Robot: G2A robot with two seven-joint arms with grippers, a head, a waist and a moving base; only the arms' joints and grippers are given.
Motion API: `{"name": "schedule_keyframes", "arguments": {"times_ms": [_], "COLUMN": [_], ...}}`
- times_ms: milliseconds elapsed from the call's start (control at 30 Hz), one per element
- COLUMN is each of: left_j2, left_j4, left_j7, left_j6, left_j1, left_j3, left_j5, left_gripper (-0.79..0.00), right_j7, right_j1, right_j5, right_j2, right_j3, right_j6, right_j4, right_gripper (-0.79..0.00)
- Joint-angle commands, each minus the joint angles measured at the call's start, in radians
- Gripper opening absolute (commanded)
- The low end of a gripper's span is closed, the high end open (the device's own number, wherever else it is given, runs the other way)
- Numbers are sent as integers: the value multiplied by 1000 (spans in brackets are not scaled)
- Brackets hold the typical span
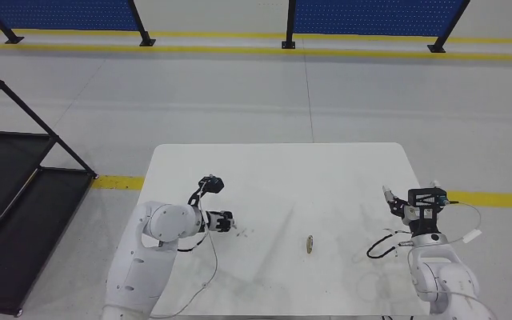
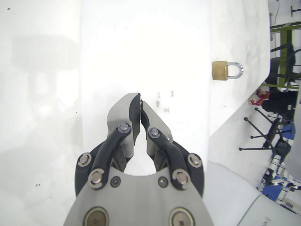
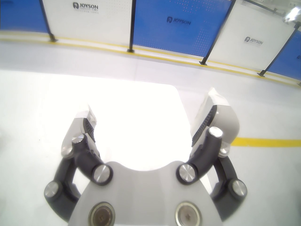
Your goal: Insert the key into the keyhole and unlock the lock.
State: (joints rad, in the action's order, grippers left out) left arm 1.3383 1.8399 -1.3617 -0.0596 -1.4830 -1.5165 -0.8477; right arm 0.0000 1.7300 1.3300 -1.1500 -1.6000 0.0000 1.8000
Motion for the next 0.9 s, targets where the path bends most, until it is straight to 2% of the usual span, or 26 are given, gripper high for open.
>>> {"name": "schedule_keyframes", "arguments": {"times_ms": [0, 200, 367, 633, 867], "left_j2": [-3, -14, -19, -14, -10], "left_j4": [31, 179, 218, 184, 221], "left_j7": [23, 130, 177, 94, 164], "left_j6": [4, 10, 47, 84, 120], "left_j1": [-13, -92, -142, -116, -138], "left_j3": [18, 114, 226, 326, 354], "left_j5": [-58, -380, -689, -920, -990], "left_gripper": [-785, -785, -785, -785, -785], "right_j7": [0, 0, 0, 0, 0], "right_j1": [0, 0, 0, 0, 0], "right_j5": [0, 0, 0, 0, 0], "right_j2": [0, 0, 0, 0, 0], "right_j3": [0, 0, 0, 0, 0], "right_j6": [0, 0, 0, 0, 0], "right_j4": [0, 0, 0, 0, 0], "right_gripper": [0, 0, 0, 0, 0]}}
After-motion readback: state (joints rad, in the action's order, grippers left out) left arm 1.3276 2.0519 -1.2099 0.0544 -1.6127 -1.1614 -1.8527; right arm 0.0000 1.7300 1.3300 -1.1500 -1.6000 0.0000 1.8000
